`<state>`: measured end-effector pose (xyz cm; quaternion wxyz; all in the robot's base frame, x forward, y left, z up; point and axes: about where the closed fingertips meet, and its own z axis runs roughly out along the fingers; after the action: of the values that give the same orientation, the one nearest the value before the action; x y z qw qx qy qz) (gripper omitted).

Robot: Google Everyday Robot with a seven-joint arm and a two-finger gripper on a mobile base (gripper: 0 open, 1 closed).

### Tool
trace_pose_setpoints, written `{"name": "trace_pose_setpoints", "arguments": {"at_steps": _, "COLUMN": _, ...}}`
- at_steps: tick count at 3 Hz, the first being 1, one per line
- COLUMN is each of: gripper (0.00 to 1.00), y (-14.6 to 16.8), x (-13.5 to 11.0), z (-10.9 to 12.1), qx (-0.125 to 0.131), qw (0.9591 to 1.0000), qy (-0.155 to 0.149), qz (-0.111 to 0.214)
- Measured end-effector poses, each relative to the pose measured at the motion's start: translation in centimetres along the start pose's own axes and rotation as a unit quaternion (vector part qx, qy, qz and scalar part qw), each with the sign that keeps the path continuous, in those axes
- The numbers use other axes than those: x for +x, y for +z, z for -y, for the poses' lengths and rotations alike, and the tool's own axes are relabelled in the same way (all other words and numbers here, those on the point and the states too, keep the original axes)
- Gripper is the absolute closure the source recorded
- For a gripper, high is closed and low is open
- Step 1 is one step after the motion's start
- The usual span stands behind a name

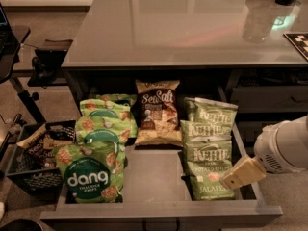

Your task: Pick green jalapeno chip bag from top drawer and place on counter

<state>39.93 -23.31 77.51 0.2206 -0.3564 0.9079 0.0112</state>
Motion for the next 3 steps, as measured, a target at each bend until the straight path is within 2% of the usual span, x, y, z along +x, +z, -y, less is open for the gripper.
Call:
{"name": "trace_pose_setpoints", "arguments": {"at_steps": 1, "gripper": 0.0, "y": 3.3, "x": 1.1, "z": -1.6, "qx": -0.019, "qw": 0.9997, "qy": 0.01, "qz": 0.015}}
{"name": "trace_pose_setpoints", "arguments": {"at_steps": 3, "gripper": 0.0, "y": 11.4, "x": 2.6, "z": -4.9, "qx": -0.039, "qw": 0.9972, "qy": 0.051, "qz": 0.038}}
